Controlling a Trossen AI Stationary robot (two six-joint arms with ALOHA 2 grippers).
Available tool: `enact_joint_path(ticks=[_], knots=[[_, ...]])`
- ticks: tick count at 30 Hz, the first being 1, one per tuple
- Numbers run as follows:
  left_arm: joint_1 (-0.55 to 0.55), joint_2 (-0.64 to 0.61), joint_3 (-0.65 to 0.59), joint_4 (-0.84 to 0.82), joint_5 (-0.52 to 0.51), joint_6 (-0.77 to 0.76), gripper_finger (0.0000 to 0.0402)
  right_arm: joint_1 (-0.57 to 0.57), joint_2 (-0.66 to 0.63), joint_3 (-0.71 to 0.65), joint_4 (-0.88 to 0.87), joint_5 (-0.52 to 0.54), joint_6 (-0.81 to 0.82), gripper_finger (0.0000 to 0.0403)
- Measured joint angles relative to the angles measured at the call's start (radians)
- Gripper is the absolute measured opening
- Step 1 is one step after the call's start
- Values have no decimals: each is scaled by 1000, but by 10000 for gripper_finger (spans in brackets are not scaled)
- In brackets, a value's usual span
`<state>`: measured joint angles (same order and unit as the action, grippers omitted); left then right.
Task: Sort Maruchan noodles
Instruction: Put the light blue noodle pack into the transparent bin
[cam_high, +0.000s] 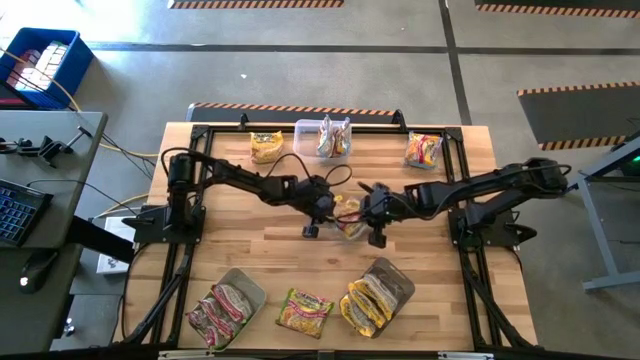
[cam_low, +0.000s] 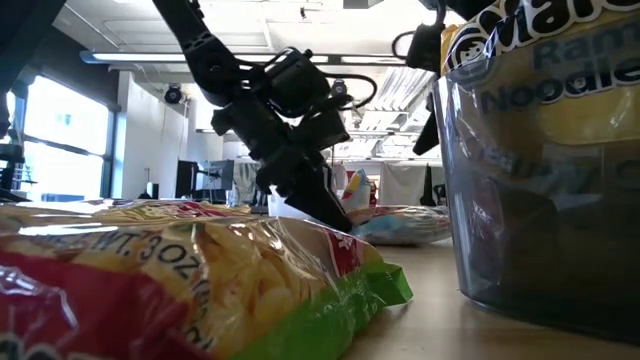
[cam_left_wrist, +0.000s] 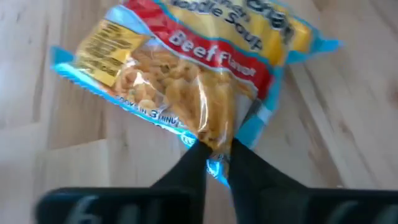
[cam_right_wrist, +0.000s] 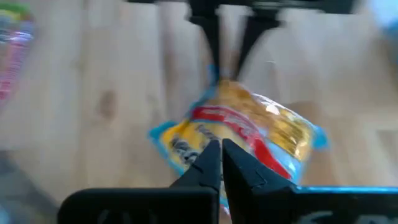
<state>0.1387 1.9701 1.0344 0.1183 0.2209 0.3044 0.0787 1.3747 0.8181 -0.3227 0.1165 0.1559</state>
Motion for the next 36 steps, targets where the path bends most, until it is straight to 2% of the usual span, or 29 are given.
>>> enact_joint_path(ticks=[2, 4, 7, 13, 17, 20, 24, 28, 32, 36], knots=[[11, -3, 0, 1, 22, -36, 9, 11, -17, -7, -17, 85, 0, 0], [26, -4, 0, 9, 34, -71, 8, 16, -45, -46, 7, 127, 8, 0], [47, -17, -2, 9, 36, -111, 4, 16, -100, -150, 122, 131, 58, 0], [73, -88, -42, 56, 37, -139, 1, 20, -280, -421, 479, 143, 229, 0], [85, -161, -55, 65, 17, -144, 0, 20, -397, -559, 645, 154, 425, 0], [84, -217, -55, 62, -31, -133, 0, 18, -440, -624, 733, 172, 551, 6], [84, -298, -53, 54, -91, -121, 0, 18, -443, -684, 847, 128, 804, 51], [75, -368, -54, 53, -158, -120, 0, 18, -443, -717, 879, 126, 1088, 129], [61, -425, -53, 64, -230, -110, 0, 9, -428, -737, 973, 211, 1240, 201], [45, -469, -53, 78, -300, -96, 0, -36, -410, -737, 1111, 238, 1267, 233]])
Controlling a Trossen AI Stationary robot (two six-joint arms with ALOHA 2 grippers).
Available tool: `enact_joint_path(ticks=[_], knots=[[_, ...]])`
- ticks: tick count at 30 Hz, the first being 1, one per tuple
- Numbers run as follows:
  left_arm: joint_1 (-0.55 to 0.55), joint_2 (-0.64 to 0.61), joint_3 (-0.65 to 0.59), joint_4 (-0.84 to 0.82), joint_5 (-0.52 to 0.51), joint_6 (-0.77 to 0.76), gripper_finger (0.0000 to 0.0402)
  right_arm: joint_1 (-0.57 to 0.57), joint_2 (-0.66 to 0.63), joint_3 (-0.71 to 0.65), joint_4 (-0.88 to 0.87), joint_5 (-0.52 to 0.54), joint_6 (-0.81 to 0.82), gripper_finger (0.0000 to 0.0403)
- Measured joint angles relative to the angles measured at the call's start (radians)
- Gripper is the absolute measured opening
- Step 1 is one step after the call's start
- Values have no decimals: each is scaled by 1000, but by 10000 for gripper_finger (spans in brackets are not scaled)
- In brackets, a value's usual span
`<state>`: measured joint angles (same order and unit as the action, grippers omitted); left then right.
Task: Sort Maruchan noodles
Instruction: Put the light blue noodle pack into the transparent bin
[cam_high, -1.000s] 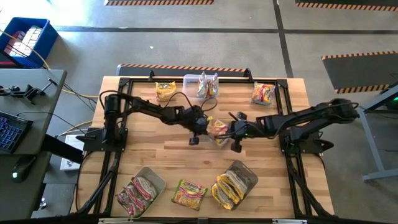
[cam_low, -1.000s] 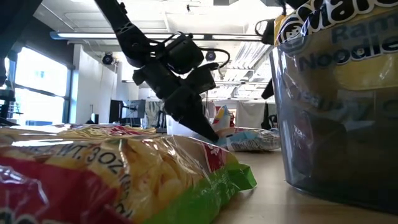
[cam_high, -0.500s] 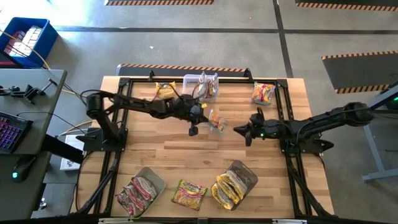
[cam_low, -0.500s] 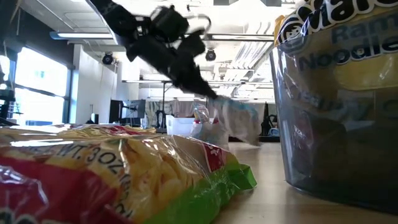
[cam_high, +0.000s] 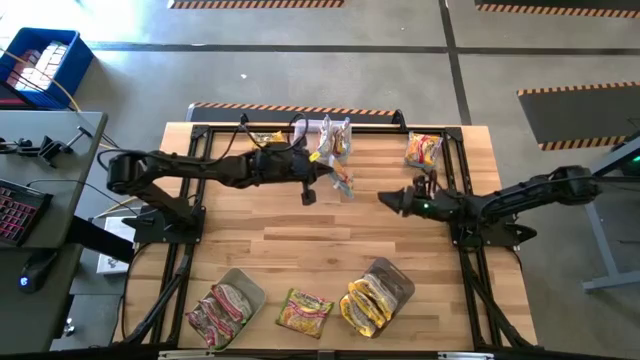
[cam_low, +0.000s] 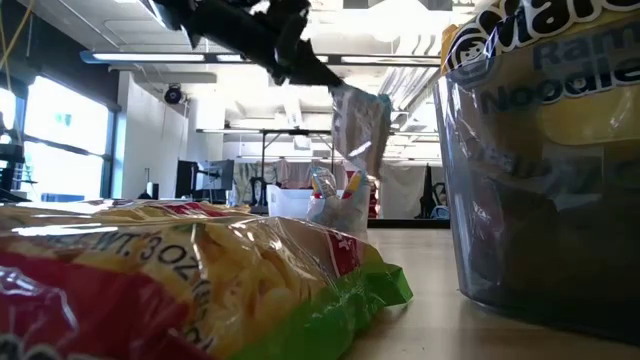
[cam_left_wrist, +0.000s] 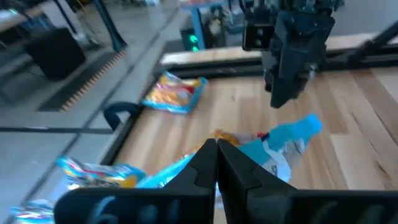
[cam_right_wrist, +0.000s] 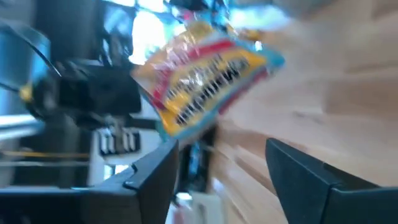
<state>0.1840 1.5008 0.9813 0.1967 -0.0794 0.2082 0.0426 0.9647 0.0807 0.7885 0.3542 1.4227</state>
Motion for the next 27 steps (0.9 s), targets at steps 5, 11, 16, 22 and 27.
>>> enact_joint_path(ticks=[5, 11, 16, 22, 27], knots=[[-19, -46, 0, 49, -64, 29, 0, -50, 44, 5, 163, 34, -8, 236], [-24, -78, 0, 101, -109, 67, 0, -67, 172, 89, 290, 12, -201, 236], [-20, -79, 0, 119, -125, 74, 0, -77, 310, 186, 293, -77, -471, 236], [-20, -95, -1, -76, -87, 5, 0, -76, 420, 268, 292, -197, -614, 236], [1, -109, 0, -342, -24, -112, 0, -76, 444, 293, 244, -284, -738, 236]])
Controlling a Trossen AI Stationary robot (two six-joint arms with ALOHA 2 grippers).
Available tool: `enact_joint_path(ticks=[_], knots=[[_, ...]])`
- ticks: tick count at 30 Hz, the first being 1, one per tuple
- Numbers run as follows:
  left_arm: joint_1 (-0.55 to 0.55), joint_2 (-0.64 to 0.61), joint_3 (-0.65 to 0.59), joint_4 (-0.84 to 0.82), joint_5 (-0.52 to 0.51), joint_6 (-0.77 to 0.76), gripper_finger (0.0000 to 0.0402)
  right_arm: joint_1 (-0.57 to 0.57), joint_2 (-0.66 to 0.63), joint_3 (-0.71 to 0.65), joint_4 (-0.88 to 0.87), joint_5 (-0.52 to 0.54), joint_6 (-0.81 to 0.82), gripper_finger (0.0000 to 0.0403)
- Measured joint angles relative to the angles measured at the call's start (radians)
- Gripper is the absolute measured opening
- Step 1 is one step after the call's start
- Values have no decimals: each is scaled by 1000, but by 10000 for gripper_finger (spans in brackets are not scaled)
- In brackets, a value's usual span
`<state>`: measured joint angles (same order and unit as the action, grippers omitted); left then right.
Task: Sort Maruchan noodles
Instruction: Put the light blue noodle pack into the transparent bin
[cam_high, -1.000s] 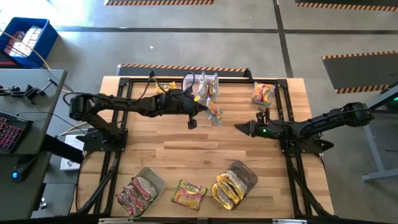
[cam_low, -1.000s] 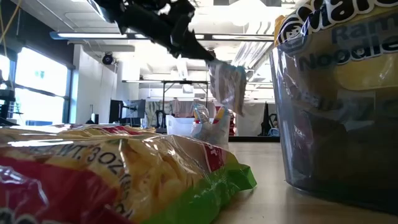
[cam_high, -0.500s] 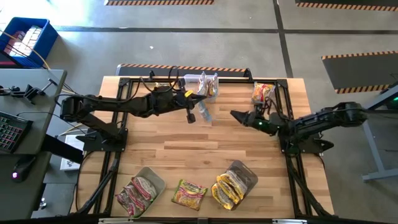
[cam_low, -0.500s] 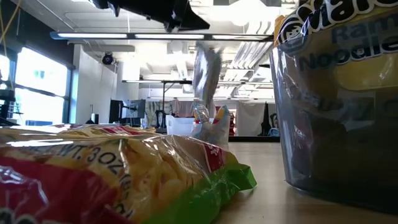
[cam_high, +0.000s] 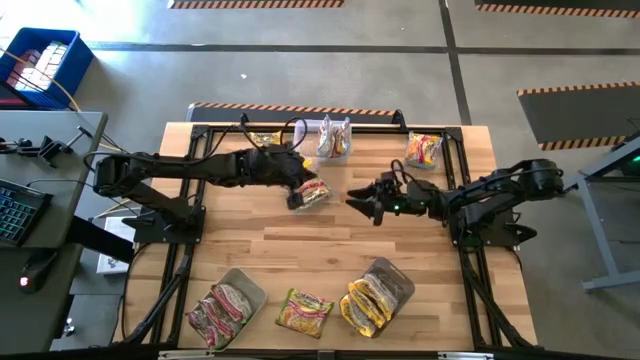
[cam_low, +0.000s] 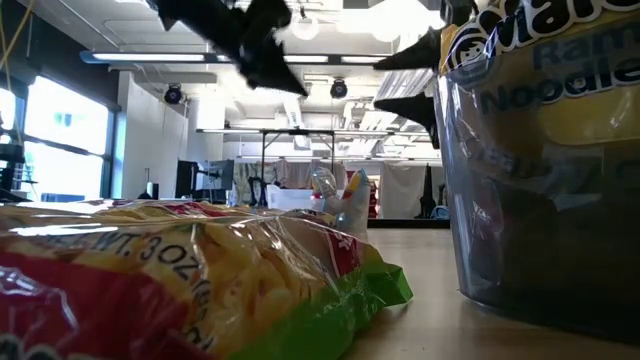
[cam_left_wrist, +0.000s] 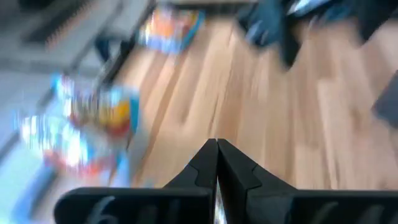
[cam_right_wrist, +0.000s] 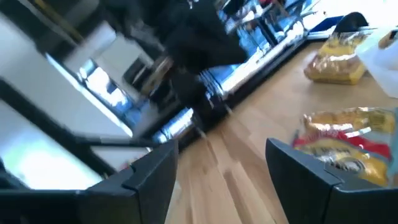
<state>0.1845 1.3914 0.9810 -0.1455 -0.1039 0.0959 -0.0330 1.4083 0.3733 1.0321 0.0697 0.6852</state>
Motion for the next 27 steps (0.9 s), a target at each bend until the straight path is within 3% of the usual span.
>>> enact_joint_path(ticks=[6, 16, 27], knots=[[63, 21, -26, -198, -39, -38, 2, 0, -1, 23, -187, -17, -79, 231], [303, 21, -313, 91, 59, -101, 1, 0, -1, 97, -416, -27, -218, 128], [386, 68, -346, 194, 186, -58, 1, 0, -1, 164, -479, -27, -310, 62]])
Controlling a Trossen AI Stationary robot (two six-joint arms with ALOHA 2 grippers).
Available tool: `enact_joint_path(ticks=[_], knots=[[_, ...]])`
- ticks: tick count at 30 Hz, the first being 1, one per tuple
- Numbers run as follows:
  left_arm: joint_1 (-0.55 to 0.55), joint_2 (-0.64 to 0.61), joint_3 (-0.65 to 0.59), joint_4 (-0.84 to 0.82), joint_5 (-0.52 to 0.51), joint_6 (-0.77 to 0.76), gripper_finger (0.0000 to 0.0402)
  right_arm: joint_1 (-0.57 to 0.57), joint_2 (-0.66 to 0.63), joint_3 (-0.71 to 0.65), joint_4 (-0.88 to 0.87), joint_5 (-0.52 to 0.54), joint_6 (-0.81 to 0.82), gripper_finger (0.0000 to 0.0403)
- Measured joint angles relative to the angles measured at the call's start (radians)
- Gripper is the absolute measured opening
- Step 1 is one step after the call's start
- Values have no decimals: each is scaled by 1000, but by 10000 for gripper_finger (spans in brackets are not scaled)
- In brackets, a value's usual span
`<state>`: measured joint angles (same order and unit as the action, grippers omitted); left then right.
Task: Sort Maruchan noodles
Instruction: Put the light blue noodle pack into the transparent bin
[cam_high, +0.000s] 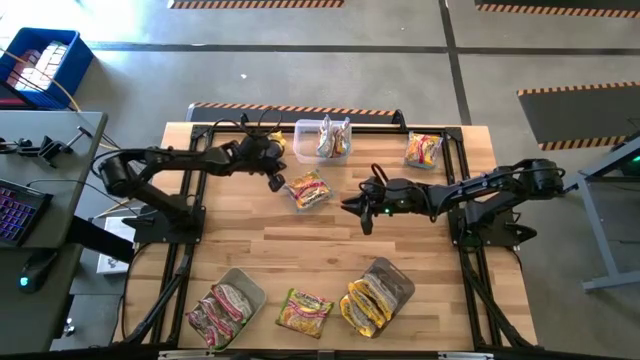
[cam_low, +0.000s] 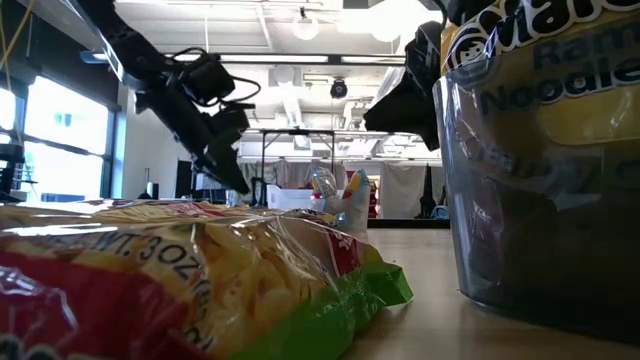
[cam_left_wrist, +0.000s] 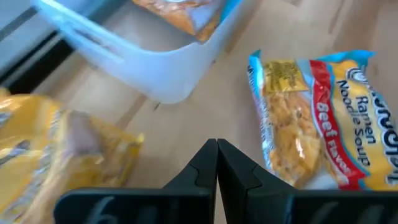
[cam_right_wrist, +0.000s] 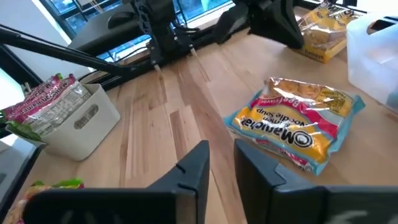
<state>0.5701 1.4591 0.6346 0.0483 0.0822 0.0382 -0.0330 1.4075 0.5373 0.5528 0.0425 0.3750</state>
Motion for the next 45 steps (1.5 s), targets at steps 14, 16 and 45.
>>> enact_joint_path(ticks=[14, 16, 45], knots=[[-161, 213, 12, 55, 196, -118, 1, -47, 0, 0, -131, 13, 12, 41], [-210, 217, 12, 78, 221, -150, 0, -61, 0, 0, -156, 13, 27, 41], [-177, 29, 36, -16, 61, -179, 114, -282, 388, 111, 11, -159, 241, 236]])
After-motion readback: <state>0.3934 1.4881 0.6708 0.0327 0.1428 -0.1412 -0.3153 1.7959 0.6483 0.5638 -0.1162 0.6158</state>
